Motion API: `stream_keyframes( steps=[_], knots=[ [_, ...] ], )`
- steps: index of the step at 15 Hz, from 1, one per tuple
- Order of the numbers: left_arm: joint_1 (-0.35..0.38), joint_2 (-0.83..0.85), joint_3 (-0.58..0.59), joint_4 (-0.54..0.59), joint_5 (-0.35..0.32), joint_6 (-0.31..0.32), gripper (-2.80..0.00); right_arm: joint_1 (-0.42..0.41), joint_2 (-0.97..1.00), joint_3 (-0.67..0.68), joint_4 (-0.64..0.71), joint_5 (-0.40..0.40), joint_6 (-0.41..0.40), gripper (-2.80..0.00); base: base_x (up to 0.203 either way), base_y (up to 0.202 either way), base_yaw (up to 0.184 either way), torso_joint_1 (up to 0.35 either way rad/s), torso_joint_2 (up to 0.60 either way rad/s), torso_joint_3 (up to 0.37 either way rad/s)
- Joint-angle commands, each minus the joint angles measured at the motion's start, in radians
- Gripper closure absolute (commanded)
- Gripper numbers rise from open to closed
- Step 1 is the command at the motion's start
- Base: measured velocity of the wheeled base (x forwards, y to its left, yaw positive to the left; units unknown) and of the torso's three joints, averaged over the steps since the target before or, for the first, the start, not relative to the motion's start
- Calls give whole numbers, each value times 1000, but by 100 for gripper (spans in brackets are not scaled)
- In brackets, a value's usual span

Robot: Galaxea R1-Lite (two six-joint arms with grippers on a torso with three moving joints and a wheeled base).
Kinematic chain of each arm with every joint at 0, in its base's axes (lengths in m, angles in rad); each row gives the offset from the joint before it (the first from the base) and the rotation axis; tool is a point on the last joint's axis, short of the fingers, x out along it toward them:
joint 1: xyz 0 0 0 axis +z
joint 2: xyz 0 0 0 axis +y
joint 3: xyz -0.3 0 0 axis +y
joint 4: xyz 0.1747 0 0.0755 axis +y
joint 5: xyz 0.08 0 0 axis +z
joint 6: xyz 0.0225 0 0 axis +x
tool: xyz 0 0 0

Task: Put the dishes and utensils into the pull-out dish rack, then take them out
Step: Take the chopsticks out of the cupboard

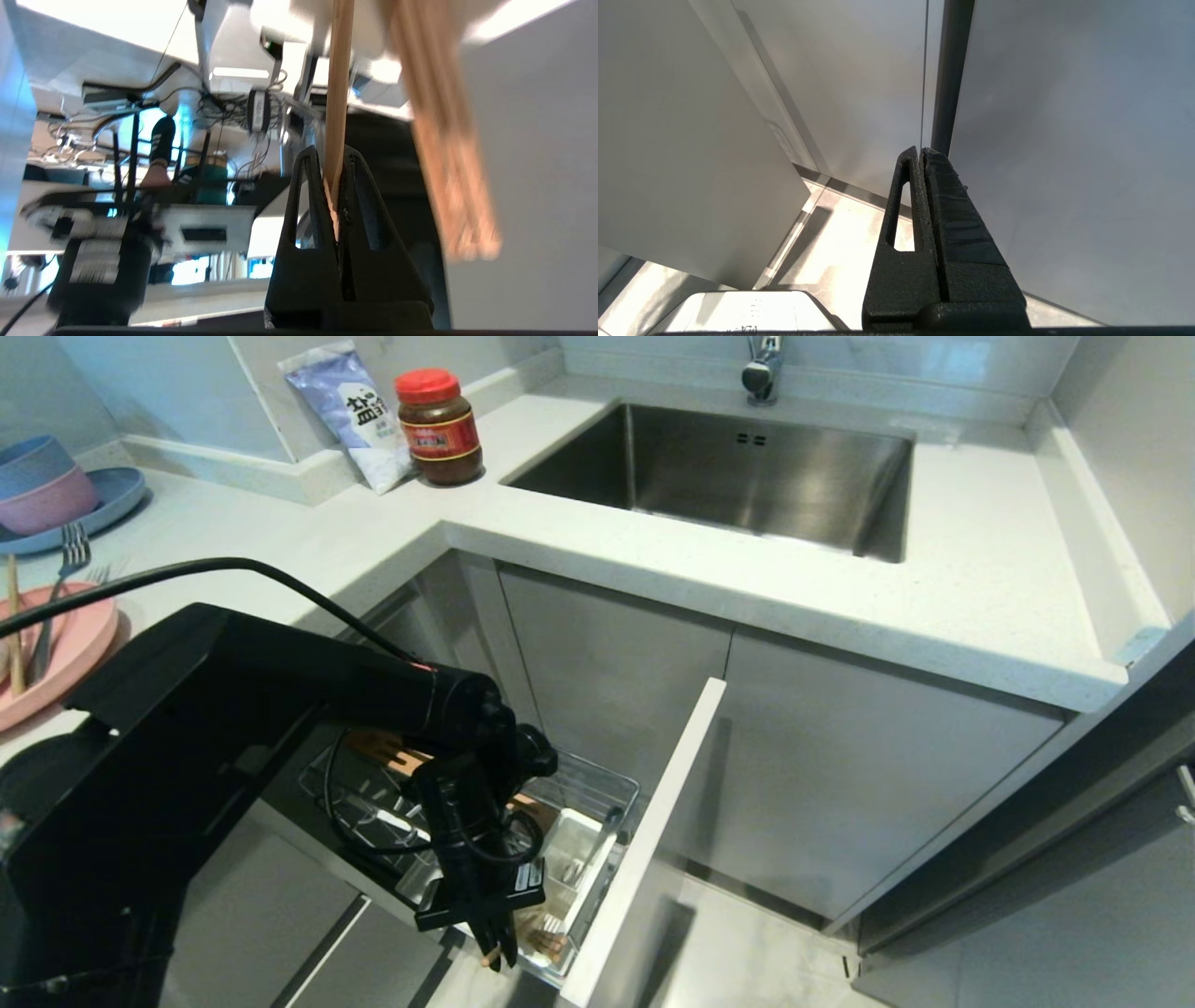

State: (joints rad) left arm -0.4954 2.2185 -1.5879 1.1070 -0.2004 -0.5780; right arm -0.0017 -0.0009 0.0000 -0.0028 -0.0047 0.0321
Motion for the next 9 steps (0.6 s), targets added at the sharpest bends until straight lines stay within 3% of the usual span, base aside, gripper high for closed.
stream_keyframes(
  steps=[1, 9],
  knots=[
    [-10, -60, 0, 35, -1, -2, 0, 0, -2, 1, 0, 0, 0, 0, 0, 0, 0, 0, 0, 0],
    [-19, -343, -2, 192, -82, 123, 0, 0, -4, 0, 0, 0, 0, 0, 0, 0, 0, 0, 0, 0]
  ],
)
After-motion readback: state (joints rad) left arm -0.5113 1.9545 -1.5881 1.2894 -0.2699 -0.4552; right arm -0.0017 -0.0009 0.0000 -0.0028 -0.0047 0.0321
